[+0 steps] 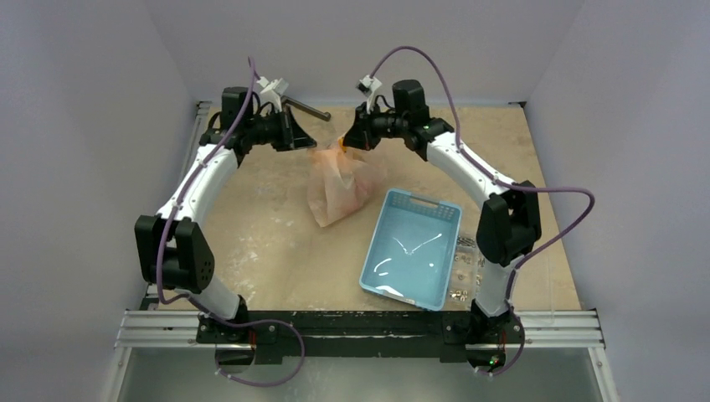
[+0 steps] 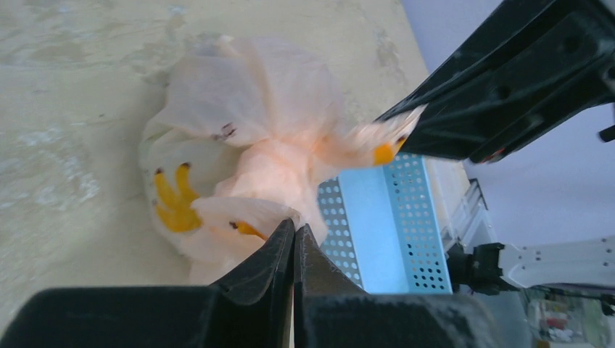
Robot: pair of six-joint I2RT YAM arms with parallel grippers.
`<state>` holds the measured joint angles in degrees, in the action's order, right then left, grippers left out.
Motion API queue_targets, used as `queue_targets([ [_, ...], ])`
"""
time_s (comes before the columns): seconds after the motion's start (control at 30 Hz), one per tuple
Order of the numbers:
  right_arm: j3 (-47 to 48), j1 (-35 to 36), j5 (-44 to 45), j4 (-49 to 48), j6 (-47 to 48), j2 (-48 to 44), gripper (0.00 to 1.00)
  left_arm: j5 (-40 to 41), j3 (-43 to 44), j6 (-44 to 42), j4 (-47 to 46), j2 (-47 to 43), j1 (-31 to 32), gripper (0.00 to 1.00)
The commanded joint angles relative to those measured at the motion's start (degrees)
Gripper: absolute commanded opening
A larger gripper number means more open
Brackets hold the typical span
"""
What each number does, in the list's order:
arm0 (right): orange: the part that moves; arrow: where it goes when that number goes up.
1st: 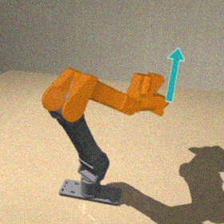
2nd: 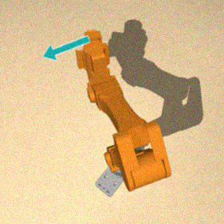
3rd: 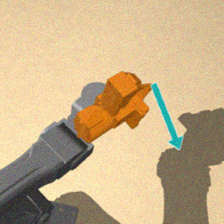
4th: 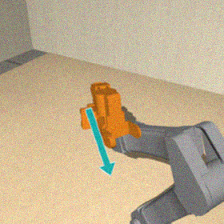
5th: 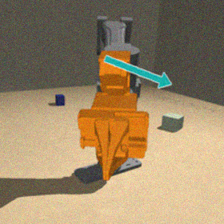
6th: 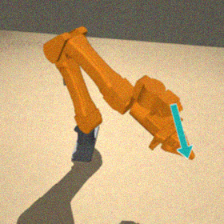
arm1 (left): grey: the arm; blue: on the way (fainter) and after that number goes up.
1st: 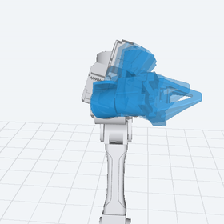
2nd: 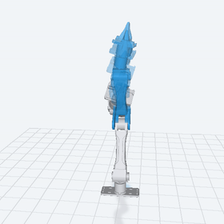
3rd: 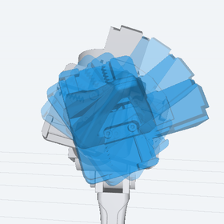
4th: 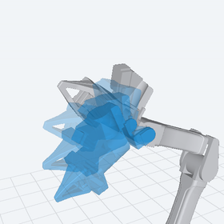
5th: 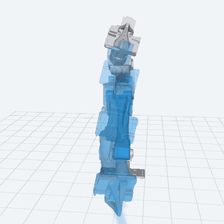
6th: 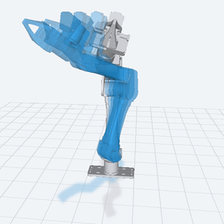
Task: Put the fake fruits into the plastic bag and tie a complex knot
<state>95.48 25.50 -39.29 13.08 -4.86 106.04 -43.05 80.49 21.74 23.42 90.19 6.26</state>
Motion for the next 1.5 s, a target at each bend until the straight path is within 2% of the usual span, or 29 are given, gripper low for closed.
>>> queue_targets([
  [0.0,4.8,2.1,-6.0,-8.8,-5.6,3.5,0.00,-6.9,3.4,7.5,-8.2,3.8,1.8,0.00],
  [0.13,9.0,1.1,-6.2,-10.5,-7.3,7.2,0.00,-6.7,1.9,11.3,-10.8,6.5,1.1,0.00],
  [0.27,9.5,0.3,-7.5,-12.4,-10.3,6.0,0.00,-6.8,5.4,8.5,-8.6,4.4,0.3,0.00],
  [0.33,7.7,0.3,-7.6,-14.0,-11.8,3.7,0.00,-6.9,8.1,6.4,-5.6,3.0,0.2,0.00],
  [0.53,-2.9,1.0,-2.3,-13.2,-11.4,2.6,0.00,-4.4,4.2,0.6,-2.0,2.9,-0.3,0.00],
  [0.8,-4.5,0.1,-0.8,-9.5,-6.3,3.4,0.00,-3.4,2.7,-6.3,4.2,7.6,-0.4,0.00],
  [0.9,-3.9,-0.7,-1.1,-8.8,-5.9,1.8,0.12,-2.9,0.5,-6.1,2.2,4.6,-0.9,0.15],
  [1.0,-2.2,-1.9,-1.5,-6.2,-5.3,0.4,0.34,-2.6,2.5,-6.5,5.0,2.8,-2.0,0.33],
  [1.03,-1.7,-2.4,-1.6,-5.4,-4.9,-0.1,0.39,-2.6,3.7,-7.0,6.6,2.5,-2.5,0.42],
  [1.13,-0.8,-4.6,-1.6,-3.7,-4.7,-1.8,0.67,-1.2,6.6,-8.4,11.2,1.1,-4.7,0.79],
  [1.17,-0.4,-5.4,-1.5,-3.0,-4.6,-2.3,0.72,-0.8,7.0,-8.8,11.8,0.4,-5.9,0.91],
  [1.2,0.1,-6.3,-1.3,-2.2,-4.4,-2.7,0.78,-0.4,7.3,-9.3,12.3,-0.4,-6.9,0.99],
  [1.3,1.5,-8.8,-0.7,-0.5,-3.7,-3.8,0.98,2.3,10.1,-12.8,16.4,-1.2,-10.6,1.00],
  [1.47,4.8,-13.4,0.7,1.6,-3.0,-4.4,0.99,12.8,20.2,-18.9,27.5,2.7,-13.8,1.00],
])
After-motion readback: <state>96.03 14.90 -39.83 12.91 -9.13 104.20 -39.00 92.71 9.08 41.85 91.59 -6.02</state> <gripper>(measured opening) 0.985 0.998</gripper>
